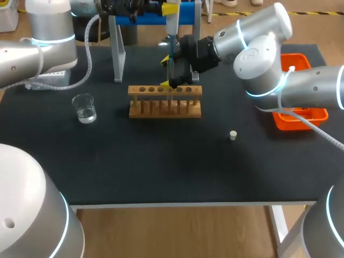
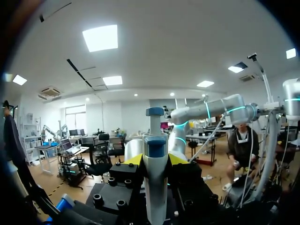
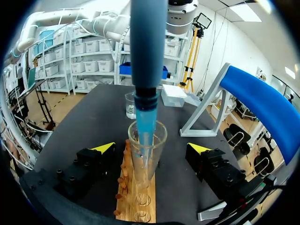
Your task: Invert the test tube, pick up the pipette, mount the tip to pipette, aspirate from beaker and dispense into the tube, eject the tip, return the pipette, and cap with the stopper.
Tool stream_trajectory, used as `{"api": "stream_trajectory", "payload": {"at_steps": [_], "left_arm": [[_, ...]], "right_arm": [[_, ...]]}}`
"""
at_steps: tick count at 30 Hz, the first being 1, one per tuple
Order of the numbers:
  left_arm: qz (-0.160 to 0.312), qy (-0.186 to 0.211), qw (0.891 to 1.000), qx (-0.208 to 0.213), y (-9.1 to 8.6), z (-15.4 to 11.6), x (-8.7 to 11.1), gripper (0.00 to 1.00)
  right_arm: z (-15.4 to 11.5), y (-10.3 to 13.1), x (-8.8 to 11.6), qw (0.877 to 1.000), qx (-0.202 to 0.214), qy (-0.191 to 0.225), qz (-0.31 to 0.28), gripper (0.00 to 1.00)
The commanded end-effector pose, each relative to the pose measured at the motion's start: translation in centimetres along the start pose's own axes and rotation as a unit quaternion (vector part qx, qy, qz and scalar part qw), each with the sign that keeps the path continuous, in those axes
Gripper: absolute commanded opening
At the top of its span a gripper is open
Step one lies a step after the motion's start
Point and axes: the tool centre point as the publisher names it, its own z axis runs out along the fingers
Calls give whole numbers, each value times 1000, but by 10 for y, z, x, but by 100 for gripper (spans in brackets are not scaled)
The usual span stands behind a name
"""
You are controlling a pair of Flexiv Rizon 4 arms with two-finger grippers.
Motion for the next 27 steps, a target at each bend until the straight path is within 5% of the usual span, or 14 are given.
{"api": "stream_trajectory", "payload": {"at_steps": [1,27], "left_arm": [[0,4,1000,1,3,0,-2,0],[-7,7,1000,3,13,1,-2,0]], "right_arm": [[-1,0,-1,1000,1,1,0,100],[-1,0,-1,1000,1,1,0,100]]}}
